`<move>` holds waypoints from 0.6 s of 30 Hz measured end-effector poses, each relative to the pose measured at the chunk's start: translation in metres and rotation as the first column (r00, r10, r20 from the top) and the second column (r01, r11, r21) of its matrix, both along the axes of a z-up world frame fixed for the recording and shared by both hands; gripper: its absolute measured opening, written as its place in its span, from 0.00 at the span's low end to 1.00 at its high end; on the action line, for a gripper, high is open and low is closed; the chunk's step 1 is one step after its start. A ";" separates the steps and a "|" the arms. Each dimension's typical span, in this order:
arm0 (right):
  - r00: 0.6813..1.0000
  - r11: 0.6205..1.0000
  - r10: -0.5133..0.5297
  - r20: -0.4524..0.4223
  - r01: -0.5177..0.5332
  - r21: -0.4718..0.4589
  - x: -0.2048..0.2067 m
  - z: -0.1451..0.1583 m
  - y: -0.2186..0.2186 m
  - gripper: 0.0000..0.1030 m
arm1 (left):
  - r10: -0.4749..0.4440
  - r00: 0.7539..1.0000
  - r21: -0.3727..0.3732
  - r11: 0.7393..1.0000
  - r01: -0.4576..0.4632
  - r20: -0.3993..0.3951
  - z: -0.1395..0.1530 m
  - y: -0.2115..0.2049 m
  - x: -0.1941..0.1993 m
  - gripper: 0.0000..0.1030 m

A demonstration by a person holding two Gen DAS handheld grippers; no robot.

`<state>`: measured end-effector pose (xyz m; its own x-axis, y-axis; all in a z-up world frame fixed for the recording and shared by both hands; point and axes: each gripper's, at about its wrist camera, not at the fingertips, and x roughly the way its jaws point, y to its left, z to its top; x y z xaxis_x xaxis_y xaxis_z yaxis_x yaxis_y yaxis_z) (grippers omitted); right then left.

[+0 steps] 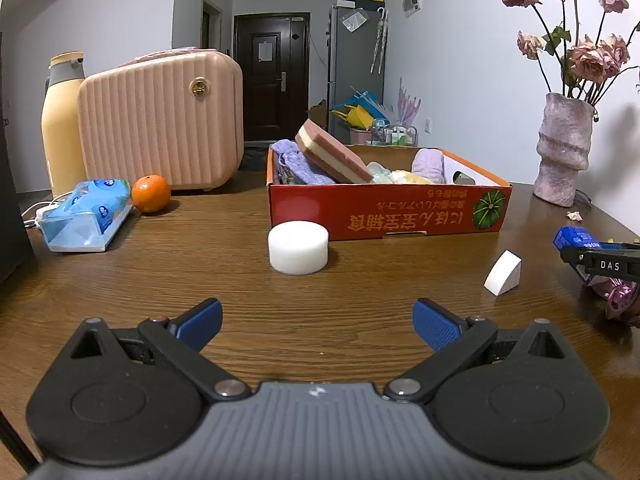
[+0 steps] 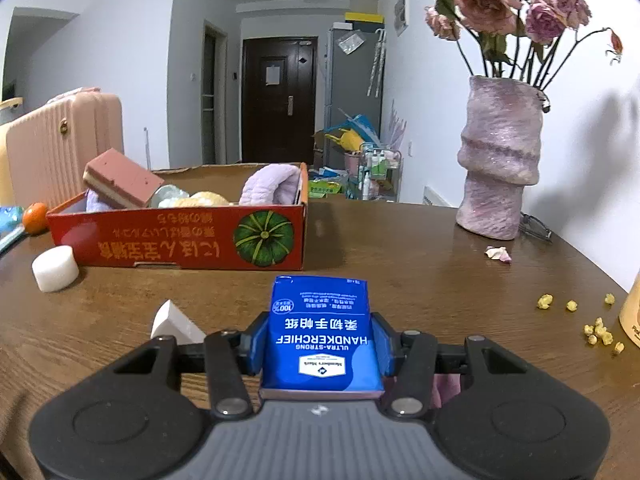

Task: Organize soft objects
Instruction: 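Move the left gripper toward the white wedge sponge while the right holds the pack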

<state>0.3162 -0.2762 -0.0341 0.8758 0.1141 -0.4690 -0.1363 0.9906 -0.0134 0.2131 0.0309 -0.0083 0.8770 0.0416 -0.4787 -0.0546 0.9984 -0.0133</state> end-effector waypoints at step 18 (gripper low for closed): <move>0.999 0.999 -0.028 0.019 0.028 0.026 -0.002 0.004 -0.009 0.49 | -0.088 0.995 0.007 0.996 0.088 -0.039 -0.009 -0.067 0.035 1.00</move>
<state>0.3141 -0.2851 -0.0304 0.8875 0.1011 -0.4495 -0.1084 0.9941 0.0097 0.2484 -0.0364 -0.0170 0.8583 -0.0304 -0.5123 0.0330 0.9994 -0.0041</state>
